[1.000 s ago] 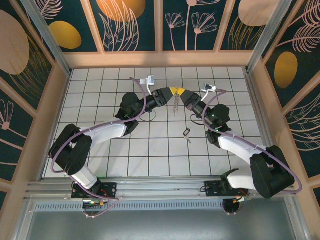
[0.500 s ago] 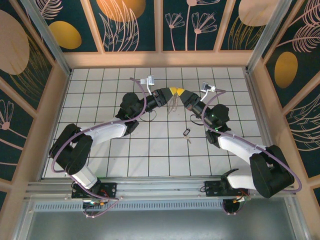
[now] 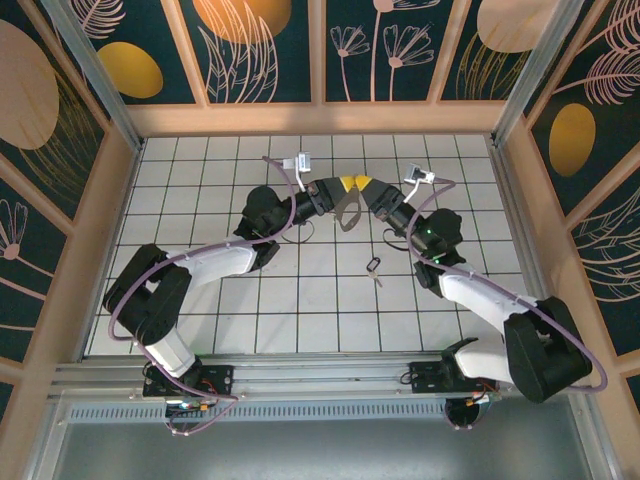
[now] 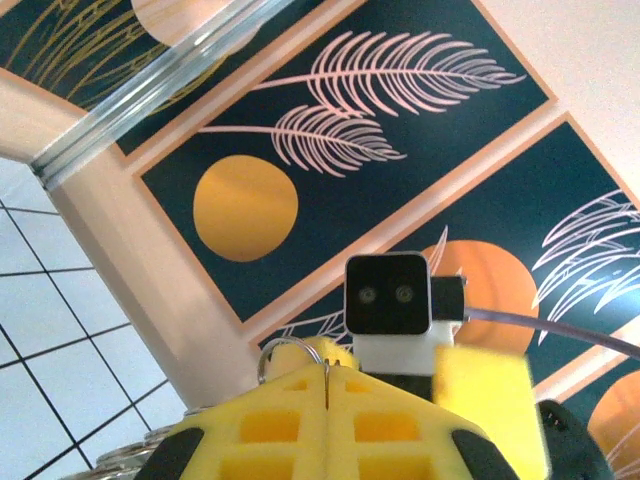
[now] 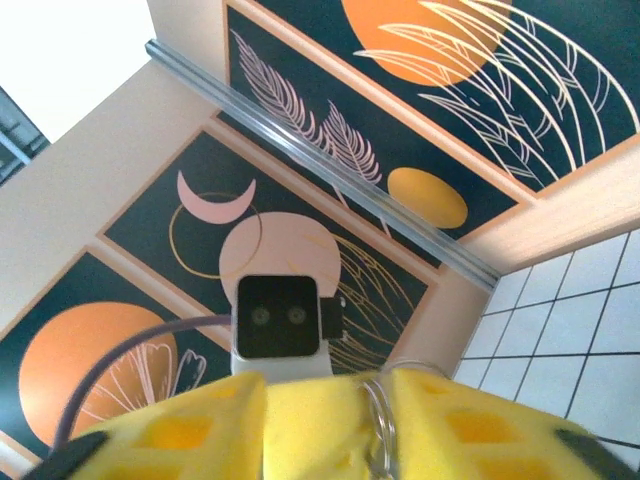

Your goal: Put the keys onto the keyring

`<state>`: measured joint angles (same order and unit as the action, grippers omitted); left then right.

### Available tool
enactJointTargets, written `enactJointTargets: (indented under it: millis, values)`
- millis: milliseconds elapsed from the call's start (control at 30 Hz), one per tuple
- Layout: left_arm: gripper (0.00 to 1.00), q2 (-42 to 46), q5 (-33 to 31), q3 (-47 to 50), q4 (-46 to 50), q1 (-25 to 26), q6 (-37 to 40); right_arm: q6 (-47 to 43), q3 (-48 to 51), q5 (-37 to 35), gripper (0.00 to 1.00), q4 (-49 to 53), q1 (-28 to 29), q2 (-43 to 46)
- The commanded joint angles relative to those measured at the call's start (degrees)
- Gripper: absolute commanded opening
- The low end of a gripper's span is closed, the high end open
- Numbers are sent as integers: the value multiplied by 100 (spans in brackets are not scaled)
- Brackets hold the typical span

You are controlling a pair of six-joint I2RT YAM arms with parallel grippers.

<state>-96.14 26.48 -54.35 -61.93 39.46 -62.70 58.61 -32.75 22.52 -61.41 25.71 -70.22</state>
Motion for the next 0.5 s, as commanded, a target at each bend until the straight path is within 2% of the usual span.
enactJointTargets:
  millis: [0,200,467]
  values:
    - [0,31,196,5,-459,41,307,-72,10,28,45,46,-314,462]
    - [0,146,482,93,-498,40,856,-171,329,-63,48,534,-734,1059]
    - [0,461,863,195,-175,43,1815,-623,731,-363,49,1419,-832,1594]
